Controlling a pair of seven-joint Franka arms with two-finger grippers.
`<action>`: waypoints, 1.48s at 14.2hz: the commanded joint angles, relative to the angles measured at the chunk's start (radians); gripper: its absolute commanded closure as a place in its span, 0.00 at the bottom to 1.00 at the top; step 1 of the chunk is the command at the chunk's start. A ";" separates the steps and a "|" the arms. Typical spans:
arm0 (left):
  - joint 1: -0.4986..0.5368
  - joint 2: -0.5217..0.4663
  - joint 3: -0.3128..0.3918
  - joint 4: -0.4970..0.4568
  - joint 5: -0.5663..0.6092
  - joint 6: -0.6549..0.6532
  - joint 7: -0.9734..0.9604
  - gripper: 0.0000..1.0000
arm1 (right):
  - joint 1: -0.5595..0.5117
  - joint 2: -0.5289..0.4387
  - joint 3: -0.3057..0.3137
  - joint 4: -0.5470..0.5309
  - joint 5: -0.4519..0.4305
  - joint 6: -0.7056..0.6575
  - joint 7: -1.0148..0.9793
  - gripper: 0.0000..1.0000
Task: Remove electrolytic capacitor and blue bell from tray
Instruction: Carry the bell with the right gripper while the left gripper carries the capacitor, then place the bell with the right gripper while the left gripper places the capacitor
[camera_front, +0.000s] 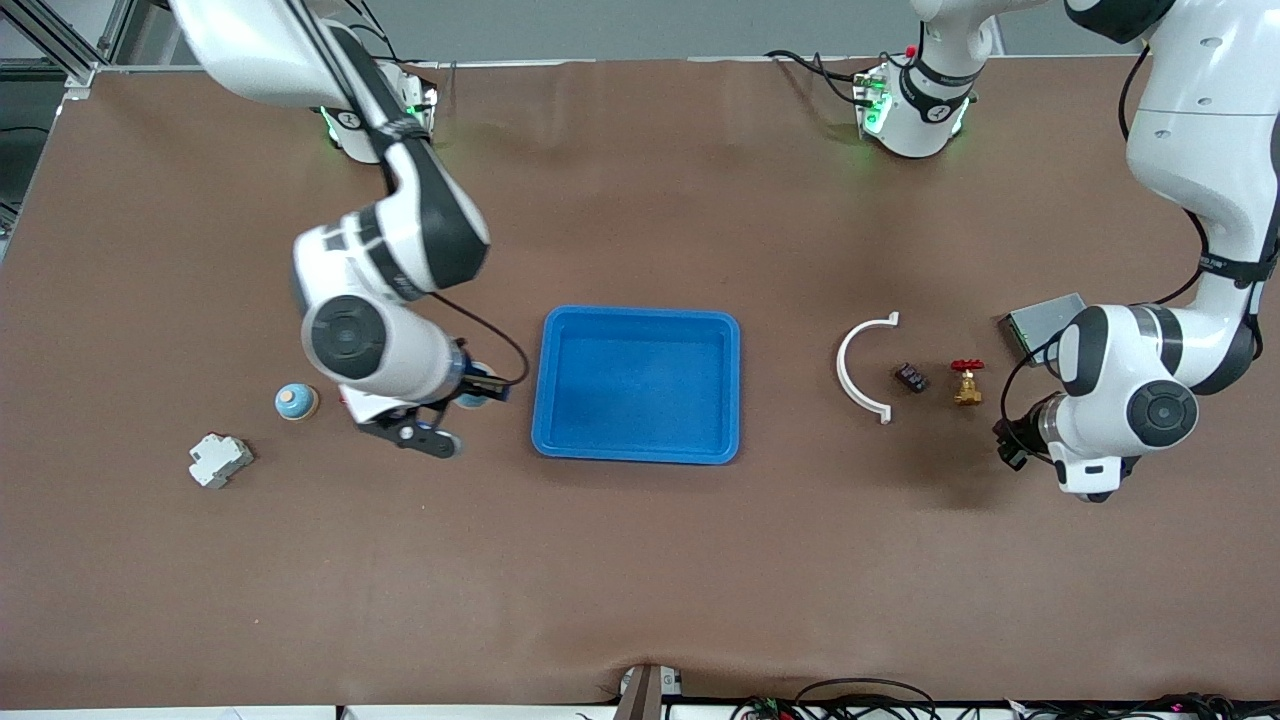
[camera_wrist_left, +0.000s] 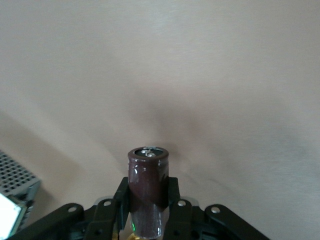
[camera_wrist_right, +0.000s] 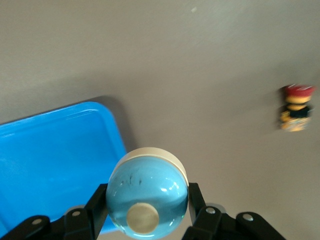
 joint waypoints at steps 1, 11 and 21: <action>0.032 -0.060 -0.008 -0.081 0.022 0.025 -0.004 1.00 | -0.077 -0.049 0.014 -0.056 0.004 -0.019 -0.145 0.73; 0.076 -0.052 -0.008 -0.125 0.044 0.048 0.090 0.24 | -0.191 -0.097 0.012 -0.321 -0.005 0.242 -0.406 0.73; 0.070 -0.120 -0.051 0.104 0.047 -0.193 0.099 0.00 | -0.181 -0.112 0.015 -0.568 -0.020 0.572 -0.406 0.73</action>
